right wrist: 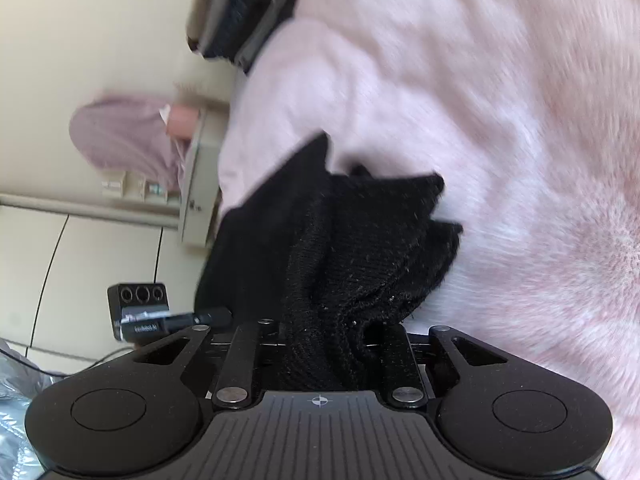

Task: Fold large clothes
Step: 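Grasp the folded black sweater with both grippers and lift it, then carry the sweater with both grippers onto the clothes stack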

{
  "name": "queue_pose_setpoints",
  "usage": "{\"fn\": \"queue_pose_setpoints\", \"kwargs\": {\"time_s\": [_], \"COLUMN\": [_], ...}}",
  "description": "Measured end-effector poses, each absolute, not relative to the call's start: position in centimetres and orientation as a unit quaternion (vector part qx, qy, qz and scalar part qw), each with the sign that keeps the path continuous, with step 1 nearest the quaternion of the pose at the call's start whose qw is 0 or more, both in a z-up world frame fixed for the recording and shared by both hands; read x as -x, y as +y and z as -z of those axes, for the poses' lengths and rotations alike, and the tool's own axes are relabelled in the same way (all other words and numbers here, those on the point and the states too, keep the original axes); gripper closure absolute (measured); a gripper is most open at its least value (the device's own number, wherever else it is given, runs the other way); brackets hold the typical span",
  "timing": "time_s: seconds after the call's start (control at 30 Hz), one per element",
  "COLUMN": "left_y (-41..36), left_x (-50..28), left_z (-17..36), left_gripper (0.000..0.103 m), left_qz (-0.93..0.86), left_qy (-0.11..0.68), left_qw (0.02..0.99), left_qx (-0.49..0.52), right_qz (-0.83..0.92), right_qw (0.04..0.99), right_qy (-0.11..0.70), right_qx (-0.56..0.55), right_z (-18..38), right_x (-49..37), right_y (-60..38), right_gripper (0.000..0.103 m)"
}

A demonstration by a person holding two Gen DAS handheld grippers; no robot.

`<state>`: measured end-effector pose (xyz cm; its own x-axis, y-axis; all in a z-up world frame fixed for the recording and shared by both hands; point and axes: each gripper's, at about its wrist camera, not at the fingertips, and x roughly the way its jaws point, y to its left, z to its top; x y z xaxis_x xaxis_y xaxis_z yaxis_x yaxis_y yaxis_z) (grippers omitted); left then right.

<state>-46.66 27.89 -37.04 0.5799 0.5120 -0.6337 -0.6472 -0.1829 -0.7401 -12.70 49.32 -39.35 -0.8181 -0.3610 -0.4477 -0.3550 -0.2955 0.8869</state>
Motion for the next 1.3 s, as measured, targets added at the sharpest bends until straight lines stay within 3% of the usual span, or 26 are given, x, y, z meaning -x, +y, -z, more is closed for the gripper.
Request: {"fn": "queue_pose_setpoints", "kwargs": {"time_s": [0.2, 0.37, 0.73, 1.03, 1.3], "left_y": [29.7, 34.7, 54.4, 69.5, 77.2], "left_x": [50.8, 56.9, 79.3, 93.6, 98.8], "left_z": [31.5, 24.7, 11.6, 7.6, 13.8], "left_gripper": [0.086, 0.086, 0.086, 0.086, 0.086], "left_qz": [-0.463, -0.471, -0.523, -0.559, -0.567], "left_qy": [0.042, 0.046, 0.028, 0.020, 0.044], "left_qw": [0.648, 0.684, 0.725, 0.715, 0.688], "left_qx": [0.603, 0.555, 0.447, 0.418, 0.450], "right_qz": [0.768, 0.789, 0.852, 0.866, 0.839], "right_qw": [-0.042, -0.066, -0.071, -0.078, -0.104], "right_qy": [-0.568, -0.545, -0.467, -0.441, -0.465], "right_qx": [-0.294, -0.276, -0.224, -0.220, -0.264], "right_z": [31.4, 23.6, 11.7, 10.2, 17.9], "right_x": [15.9, 23.9, 53.1, 71.8, 78.1], "right_y": [48.4, 50.9, 65.3, 76.8, 82.9], "right_gripper": [0.086, 0.087, 0.086, 0.086, 0.086]}}
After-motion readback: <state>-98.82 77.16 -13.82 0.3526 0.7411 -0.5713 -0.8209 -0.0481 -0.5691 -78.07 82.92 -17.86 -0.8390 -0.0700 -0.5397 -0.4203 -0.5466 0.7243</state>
